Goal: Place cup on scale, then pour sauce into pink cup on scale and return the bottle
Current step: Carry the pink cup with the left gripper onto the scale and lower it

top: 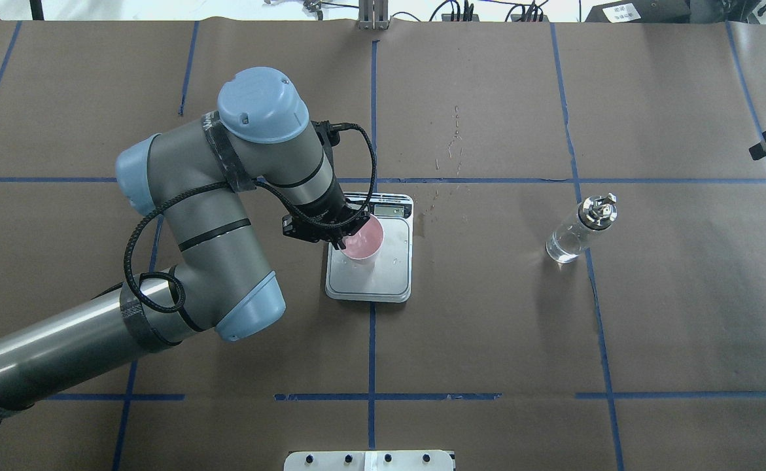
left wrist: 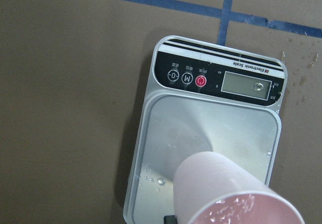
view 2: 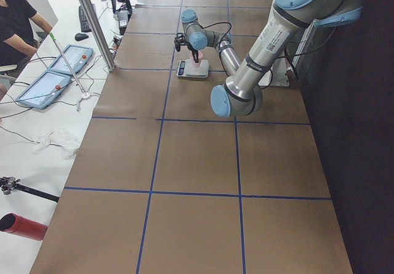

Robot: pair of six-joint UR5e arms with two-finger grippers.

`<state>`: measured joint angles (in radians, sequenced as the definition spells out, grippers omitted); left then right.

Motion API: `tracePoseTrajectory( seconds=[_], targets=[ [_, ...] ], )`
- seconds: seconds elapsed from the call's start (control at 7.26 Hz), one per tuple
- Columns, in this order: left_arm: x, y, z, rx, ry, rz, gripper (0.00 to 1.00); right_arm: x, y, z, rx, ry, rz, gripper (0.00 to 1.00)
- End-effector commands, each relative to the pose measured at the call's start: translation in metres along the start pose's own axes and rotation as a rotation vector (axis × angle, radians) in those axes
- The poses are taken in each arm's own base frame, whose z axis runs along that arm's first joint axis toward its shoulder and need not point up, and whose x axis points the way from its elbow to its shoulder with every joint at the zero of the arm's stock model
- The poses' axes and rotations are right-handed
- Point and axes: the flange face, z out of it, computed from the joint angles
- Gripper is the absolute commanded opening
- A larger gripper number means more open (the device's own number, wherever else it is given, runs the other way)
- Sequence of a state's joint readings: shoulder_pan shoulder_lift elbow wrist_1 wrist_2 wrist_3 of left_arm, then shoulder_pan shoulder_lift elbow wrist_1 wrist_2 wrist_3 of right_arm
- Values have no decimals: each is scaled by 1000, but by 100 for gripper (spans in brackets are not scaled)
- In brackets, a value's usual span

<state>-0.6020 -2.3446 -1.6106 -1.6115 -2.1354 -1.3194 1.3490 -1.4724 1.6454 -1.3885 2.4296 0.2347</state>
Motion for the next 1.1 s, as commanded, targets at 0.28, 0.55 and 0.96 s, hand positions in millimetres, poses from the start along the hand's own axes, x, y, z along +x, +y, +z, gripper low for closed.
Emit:
tracePoseTrajectory(
  seconds=[0.28,0.55,0.96],
  targets=[
    [0,-13,20,22,24,18,12,1,6,1,-8,-14,4,100],
    [8,-11,14,27,46,28,38,-1,5,0,-5,-15,-3,100],
    [-8,6,-10,42,81,48,100,-10,7,1,21,-32,-50,100]
  ],
)
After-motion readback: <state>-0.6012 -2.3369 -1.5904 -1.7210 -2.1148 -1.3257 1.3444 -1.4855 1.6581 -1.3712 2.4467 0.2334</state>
